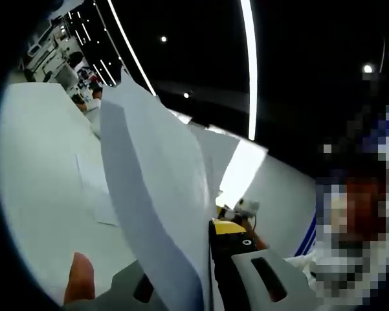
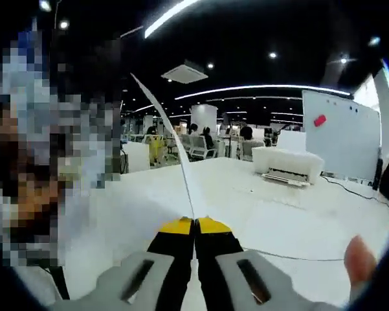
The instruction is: Organize the stack of printing papers by aligning and flattening the scattered papers on the table
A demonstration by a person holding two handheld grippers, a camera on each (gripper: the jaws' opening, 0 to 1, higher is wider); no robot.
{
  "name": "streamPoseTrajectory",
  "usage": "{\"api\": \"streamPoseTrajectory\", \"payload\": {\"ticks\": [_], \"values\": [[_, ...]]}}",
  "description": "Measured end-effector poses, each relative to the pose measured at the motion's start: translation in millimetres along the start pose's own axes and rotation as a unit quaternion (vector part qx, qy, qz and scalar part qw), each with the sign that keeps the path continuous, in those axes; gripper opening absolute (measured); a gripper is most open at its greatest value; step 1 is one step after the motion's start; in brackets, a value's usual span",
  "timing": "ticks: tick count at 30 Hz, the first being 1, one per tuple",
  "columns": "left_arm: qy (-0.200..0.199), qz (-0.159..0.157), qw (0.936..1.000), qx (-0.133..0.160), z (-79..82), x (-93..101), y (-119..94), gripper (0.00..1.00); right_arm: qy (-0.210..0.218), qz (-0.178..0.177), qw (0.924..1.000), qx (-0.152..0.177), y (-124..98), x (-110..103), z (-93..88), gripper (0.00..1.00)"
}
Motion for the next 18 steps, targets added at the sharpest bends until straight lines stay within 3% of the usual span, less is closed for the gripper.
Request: {"api": "streamPoseTrajectory", "payload": {"ticks": [18], "values": [[-0.003, 0.002, 1.0000, 0.002, -1.9, 0.6, 2, 0.06, 0.018, -0.008, 0.9997, 0.017, -17, 17, 13.8, 0.00]]}}
Point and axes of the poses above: the point that each gripper's makers call its tool centre point, and the gripper's own axes: y roughly forward along the fingers, x roughly to its right, z roughly out of its top, the point moved 7 cm from there along -y, roughly backward along the fingers, and after that the axes turned 12 degrees about -y, right-handed, at the moved point
